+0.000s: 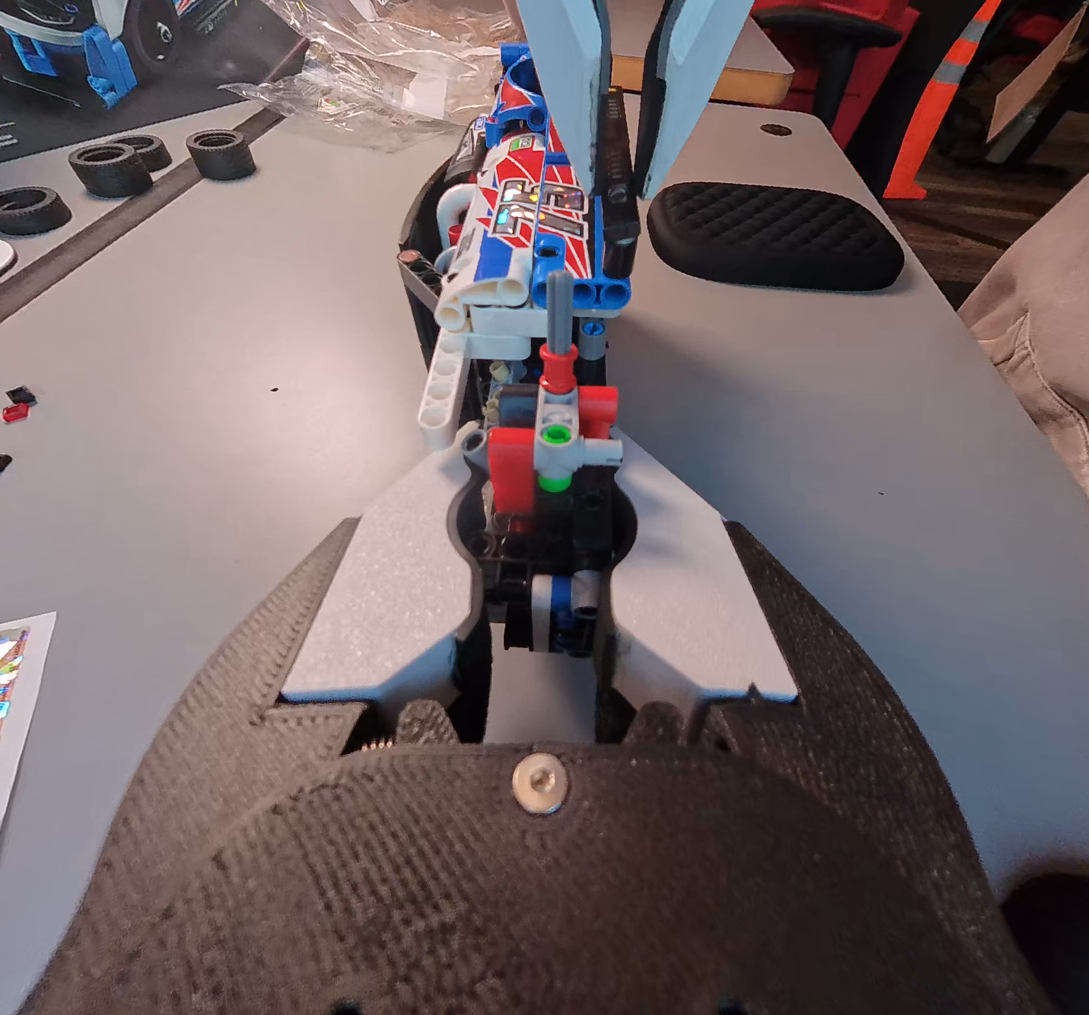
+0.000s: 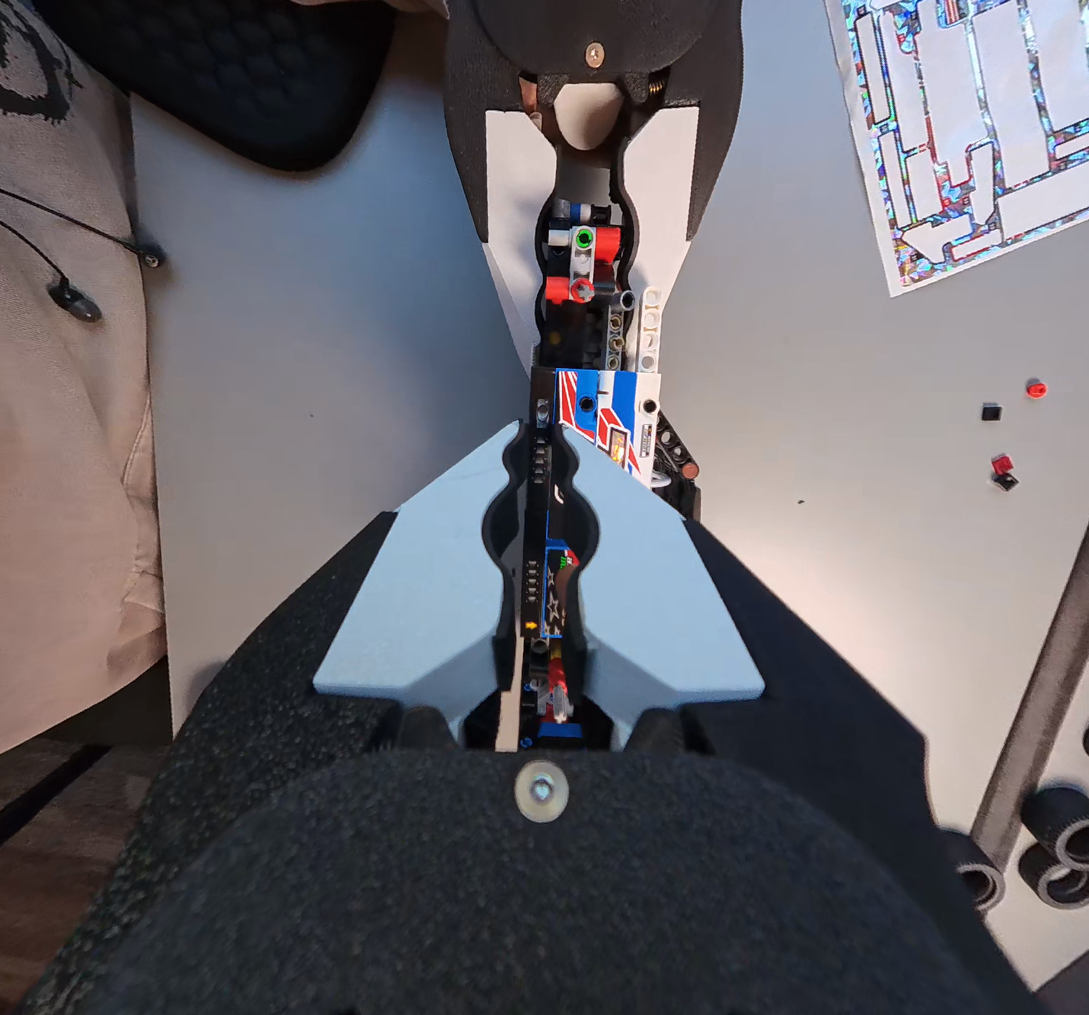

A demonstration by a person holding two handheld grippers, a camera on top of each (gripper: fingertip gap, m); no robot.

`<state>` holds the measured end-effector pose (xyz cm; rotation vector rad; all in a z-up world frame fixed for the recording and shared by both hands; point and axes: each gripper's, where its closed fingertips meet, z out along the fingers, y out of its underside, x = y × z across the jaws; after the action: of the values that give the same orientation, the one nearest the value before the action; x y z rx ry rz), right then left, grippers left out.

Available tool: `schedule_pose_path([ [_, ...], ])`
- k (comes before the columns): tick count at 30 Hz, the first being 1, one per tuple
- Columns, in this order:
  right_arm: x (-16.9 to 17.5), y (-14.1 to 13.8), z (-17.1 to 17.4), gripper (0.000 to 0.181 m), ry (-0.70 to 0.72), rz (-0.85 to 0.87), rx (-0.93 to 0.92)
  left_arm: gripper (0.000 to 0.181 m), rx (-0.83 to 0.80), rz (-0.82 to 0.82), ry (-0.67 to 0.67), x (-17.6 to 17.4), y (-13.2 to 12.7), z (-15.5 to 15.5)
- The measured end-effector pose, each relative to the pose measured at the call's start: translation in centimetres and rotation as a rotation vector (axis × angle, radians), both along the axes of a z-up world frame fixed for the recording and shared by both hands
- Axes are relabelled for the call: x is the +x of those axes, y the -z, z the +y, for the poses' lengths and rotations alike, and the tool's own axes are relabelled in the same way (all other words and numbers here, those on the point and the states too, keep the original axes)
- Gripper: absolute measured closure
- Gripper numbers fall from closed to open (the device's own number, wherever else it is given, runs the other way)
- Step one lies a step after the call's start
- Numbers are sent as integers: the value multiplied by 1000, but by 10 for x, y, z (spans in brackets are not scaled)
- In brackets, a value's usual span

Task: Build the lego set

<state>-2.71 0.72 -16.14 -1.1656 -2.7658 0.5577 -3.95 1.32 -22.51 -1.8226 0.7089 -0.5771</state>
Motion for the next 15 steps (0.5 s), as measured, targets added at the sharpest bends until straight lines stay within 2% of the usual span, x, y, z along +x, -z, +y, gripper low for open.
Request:
schedule_pose_path([
  [9, 0, 1, 0, 177, 27, 82, -22, 147, -22, -19, 2, 0, 0, 0],
  [15, -3, 1, 3, 177, 42, 195, 43, 147, -65, -56, -6, 0, 1, 2],
])
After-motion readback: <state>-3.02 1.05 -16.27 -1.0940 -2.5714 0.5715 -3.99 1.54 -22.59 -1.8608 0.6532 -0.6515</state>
